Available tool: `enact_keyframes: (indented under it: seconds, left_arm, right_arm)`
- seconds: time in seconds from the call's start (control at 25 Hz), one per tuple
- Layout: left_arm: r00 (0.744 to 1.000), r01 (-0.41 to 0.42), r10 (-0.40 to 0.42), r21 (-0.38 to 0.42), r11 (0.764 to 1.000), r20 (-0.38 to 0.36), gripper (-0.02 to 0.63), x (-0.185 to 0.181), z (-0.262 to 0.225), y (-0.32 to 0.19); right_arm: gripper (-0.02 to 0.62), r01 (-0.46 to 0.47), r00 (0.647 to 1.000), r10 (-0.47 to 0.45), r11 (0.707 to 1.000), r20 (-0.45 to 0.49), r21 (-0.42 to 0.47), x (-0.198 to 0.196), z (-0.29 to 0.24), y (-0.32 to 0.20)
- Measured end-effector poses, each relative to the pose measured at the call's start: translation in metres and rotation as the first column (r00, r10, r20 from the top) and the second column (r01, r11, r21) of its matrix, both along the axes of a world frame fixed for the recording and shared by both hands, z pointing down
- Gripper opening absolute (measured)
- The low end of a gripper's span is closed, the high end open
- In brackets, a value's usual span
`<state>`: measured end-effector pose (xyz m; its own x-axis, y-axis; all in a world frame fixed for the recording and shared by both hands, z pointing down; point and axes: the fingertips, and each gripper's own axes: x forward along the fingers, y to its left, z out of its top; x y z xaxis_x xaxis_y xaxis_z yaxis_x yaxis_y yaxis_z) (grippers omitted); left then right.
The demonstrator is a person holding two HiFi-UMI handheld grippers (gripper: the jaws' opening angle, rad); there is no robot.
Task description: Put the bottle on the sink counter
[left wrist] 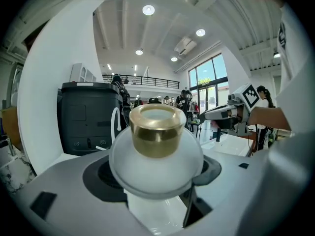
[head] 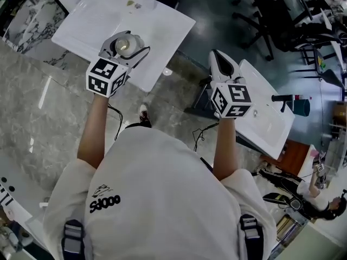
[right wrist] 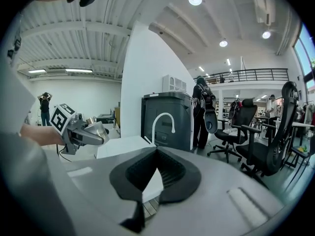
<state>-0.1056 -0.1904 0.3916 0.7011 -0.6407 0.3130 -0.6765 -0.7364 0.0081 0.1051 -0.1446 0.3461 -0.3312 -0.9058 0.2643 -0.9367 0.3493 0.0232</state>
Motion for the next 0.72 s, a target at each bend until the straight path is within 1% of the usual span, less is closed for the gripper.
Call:
enact_keyframes:
  seconds: [0.16, 0.32, 0.52, 0.72]
  left_arm:
    - [0.999, -0.036, 0.036, -0.028, 0.999, -0.01, 0.341, -0.001, 0.007, -0.017]
    - [0.999, -0.055, 0.054, -0.041, 0.998, -0.004, 0.341, -0.002, 0.014, -0.03]
    - [0.999, -0.047, 0.047, -0.054, 0.997, 0.0, 0.341, -0.001, 0.019, -0.043]
    - [1.0, -0.01, 0.011, -0.076, 0.997, 0.012, 0.341, 0.0, 0.028, -0.059]
  right_arm:
    - [0.011, 0.002, 1.0, -0.002, 1.0, -0.023, -0.004, -0.01, 0.002, -0.02]
    - [0.011, -0.002, 1.0, 0.002, 1.0, -0.022, -0.003, -0.017, 0.005, -0.032]
    - [0.011, 0.013, 1.0, -0.013, 1.0, -0.025, -0.02, -0.016, 0.015, -0.051]
    - [0.011, 0.039, 0.999, -0.039, 0.999, -0.002, -0.018, -0.012, 0.021, -0.073]
